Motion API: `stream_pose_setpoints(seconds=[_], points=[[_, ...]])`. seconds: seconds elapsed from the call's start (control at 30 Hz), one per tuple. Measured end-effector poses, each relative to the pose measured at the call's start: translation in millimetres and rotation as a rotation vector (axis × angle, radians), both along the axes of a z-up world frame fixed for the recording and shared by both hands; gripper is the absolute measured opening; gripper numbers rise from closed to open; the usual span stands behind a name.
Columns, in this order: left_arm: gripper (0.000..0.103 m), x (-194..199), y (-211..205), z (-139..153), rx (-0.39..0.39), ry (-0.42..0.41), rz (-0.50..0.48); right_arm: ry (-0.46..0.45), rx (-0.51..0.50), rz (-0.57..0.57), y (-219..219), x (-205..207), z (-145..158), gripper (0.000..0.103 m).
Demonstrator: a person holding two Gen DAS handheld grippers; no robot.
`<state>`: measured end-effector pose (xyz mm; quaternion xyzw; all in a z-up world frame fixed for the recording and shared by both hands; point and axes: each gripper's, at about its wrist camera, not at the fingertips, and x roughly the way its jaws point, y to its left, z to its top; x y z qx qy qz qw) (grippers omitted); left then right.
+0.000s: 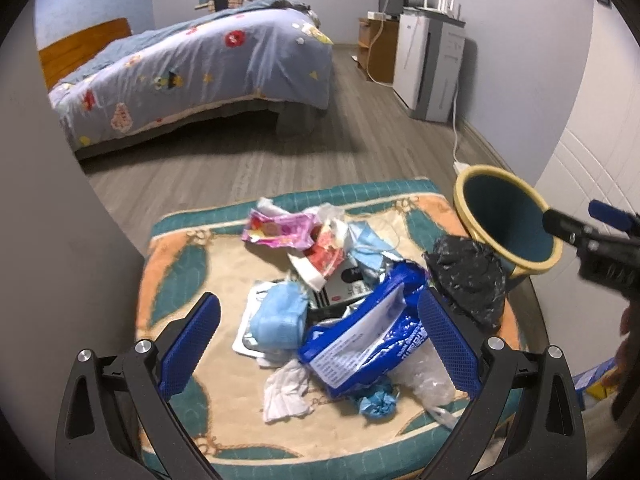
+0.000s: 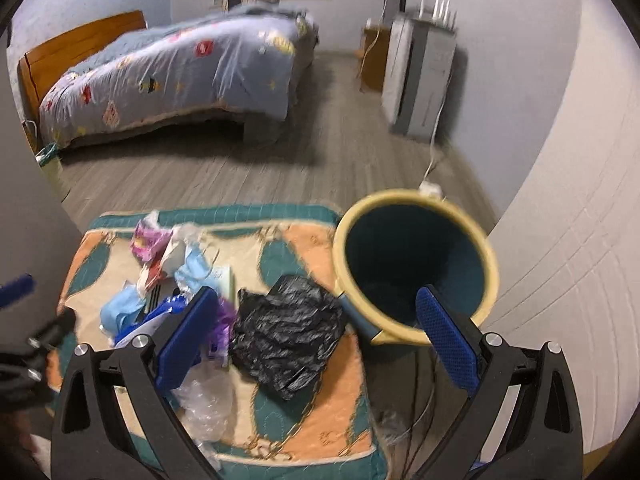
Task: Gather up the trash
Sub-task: 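Grasp the black plastic bag with the right tool while the left grasps the blue wipes packet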
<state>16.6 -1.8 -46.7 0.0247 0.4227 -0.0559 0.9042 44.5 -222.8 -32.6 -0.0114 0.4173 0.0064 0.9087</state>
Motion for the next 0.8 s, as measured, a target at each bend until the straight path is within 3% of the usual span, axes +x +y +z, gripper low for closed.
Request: stream_pose_setpoints(seconds=[0.3,0.4,0.5,0.6,0.7,0.8], points=[[0.095,24.1,-31.1,-66.2,0.102,0.091,-0.102,0.158,0.119,0.005,-13.4,28.5,-45.4,0.097],[0.094,29.6,-36.2,-75.9,0.104,0.093,-0.15,0.234,0.154,0.01,-15.1,32.6,-67.8,0.088],[0.08,36.1,-38.5,-88.0,0.097,0.124,-0.177,0.286,0.179,0.002,-15.4,37.6,-84.8,0.085],[0.073,42.0,-39.0,-98.2,0.093,0.14,-0.196,0.337,0.21,-0.009,-15.5,44.0,-103.0,0.08],[0.057,46.3,-36.0,-101.1,0.06,0.15,-0.204,0.378,0.245,-0.033,-19.2,49.4,-121.3,0.074],[0.045,47.8,-36.4,-102.0,0.047,0.156,-0.222,0.417,0.307,-0.065,-24.9,54.1,-136.9,0.053]])
